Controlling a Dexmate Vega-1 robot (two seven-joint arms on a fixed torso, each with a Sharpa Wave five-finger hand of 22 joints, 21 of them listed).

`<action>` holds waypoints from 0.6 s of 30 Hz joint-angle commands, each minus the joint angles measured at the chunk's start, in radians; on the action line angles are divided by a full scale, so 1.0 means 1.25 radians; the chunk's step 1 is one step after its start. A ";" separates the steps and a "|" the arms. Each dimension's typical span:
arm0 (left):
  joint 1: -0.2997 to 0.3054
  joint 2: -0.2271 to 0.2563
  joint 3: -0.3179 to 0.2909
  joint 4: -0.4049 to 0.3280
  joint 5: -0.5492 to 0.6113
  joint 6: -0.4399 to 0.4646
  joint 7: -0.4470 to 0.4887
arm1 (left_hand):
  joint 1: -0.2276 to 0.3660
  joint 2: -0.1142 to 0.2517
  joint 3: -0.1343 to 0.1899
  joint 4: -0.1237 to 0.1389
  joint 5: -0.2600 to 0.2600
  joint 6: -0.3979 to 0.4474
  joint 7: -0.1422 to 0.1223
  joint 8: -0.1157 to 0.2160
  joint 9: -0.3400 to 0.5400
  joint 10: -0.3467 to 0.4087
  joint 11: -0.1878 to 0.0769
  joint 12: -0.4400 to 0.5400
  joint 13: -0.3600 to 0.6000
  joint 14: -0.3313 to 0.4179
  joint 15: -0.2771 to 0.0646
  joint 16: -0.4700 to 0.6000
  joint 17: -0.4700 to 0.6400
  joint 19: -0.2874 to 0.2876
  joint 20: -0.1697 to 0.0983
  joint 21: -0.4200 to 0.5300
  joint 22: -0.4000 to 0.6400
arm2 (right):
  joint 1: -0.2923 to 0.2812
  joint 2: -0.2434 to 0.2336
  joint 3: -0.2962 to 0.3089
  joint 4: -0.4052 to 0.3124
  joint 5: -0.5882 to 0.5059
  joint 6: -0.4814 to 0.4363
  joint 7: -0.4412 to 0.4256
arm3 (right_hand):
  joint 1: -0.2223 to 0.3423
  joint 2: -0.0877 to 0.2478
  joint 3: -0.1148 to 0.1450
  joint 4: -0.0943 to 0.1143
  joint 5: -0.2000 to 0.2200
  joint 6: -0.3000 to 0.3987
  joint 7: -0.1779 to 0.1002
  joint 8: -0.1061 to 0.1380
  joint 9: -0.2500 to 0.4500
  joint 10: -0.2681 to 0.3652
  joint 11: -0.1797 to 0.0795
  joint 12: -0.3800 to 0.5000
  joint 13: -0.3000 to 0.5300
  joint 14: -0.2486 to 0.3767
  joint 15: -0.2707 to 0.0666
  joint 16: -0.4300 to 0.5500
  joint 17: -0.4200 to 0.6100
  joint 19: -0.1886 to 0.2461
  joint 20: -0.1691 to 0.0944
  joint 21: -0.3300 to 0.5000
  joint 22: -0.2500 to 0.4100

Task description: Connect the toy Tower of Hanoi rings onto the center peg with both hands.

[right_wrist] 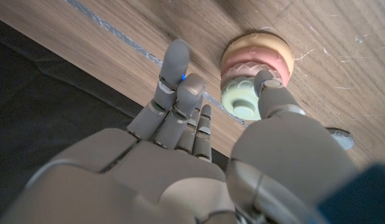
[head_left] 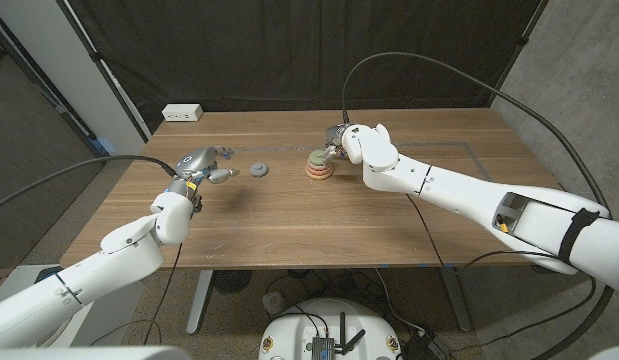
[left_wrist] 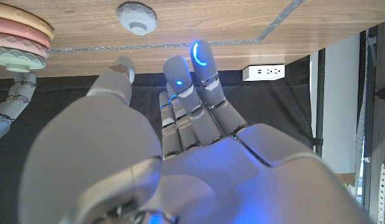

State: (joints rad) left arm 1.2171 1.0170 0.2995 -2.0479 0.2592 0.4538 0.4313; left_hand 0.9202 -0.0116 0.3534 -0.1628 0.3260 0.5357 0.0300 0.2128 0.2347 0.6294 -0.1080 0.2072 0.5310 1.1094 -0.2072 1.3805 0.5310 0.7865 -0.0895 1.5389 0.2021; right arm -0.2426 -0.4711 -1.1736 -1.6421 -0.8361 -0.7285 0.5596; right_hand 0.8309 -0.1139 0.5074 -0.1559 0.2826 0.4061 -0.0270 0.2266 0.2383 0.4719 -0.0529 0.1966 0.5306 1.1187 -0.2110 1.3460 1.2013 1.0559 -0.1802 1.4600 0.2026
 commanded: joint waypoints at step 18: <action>-0.003 0.010 -0.004 -0.056 0.025 0.052 -0.017 | 0.002 0.002 0.005 -0.001 -0.001 -0.007 -0.001 -0.001 0.002 -0.006 -0.006 -0.002 0.000 0.004 -0.009 0.002 -0.003 0.002 -0.096 0.004 0.001 | -0.206 -0.109 0.170 -0.197 0.004 -0.066 -0.226 | 0.063 0.033 0.027 -0.009 -0.003 0.070 -0.028 0.041 0.025 0.082 -0.054 0.028 0.007 0.054 -0.009 0.041 0.020 0.027 -0.035 0.009 0.008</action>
State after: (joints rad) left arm 1.2456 1.0390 0.2759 -2.1039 0.2685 0.4970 0.4260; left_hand 0.9202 -0.0116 0.3534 -0.1629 0.3260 0.5340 0.0283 0.2128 0.2346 0.6268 -0.1104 0.2072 0.5282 1.1094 -0.2072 1.3805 0.5240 0.7865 -0.0895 1.5389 0.2021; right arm -0.4038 -0.5516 -1.0496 -1.7994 -0.8582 -0.7957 0.3782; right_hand 0.8967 -0.0746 0.5339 -0.1654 0.2826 0.4828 -0.0603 0.2713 0.2664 0.5598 -0.1184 0.2269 0.5360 1.1763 -0.2182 1.3909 1.2247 1.0798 -0.1892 1.4647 0.2122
